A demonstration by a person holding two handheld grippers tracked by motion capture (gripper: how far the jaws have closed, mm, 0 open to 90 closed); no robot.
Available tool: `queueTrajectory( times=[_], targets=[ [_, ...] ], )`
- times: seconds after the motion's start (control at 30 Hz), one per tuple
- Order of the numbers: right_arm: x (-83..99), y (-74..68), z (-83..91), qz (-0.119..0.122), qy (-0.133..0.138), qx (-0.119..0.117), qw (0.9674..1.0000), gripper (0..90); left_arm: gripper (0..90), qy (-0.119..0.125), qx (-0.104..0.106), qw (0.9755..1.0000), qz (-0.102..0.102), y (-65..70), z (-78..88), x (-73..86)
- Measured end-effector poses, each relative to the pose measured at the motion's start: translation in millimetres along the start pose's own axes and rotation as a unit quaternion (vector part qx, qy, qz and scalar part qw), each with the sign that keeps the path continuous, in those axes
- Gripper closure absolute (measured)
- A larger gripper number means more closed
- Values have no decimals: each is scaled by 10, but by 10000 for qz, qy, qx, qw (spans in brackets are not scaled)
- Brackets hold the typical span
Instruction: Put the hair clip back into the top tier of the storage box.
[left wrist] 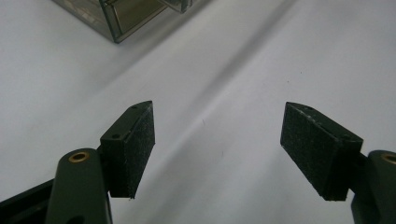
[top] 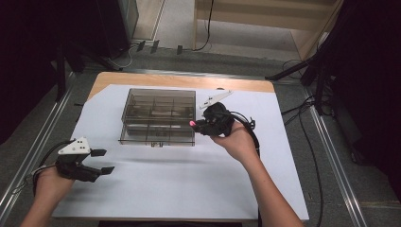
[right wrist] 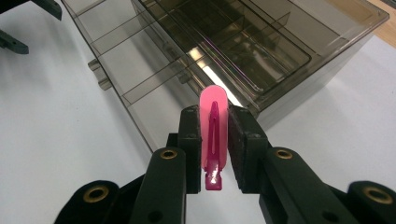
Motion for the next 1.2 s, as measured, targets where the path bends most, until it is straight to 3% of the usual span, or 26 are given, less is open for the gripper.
queueTrajectory(
  times=[0.57, 0.7, 0.8, 1.2],
  targets=[
    [-81, -121, -143, 67, 11, -91, 9999, 769, 277, 8, -3, 10000, -31, 31, 21, 20],
    [-92, -146, -195, 76, -4, -115, 9999, 769, 280, 141, 51, 9999, -51, 38, 35, 10],
    [-93, -174, -246, 113, -53, -128, 9998, 769, 286, 259, 102, 9996, -89, 43, 47, 3],
    [-82, -197, -439, 167, -269, -94, 9995, 769, 290, 263, 113, 9995, -97, 44, 55, 8]
  ],
)
Point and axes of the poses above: each handheld gripper's, and its own axes: z roughly backward along the jaws, x roughly out of its underside, y roughly to its right, the point moved 5 cm from there along -z, roughly forward along the jaws, and after that the axes turned 10 degrees about -z, right-handed, at the moved point
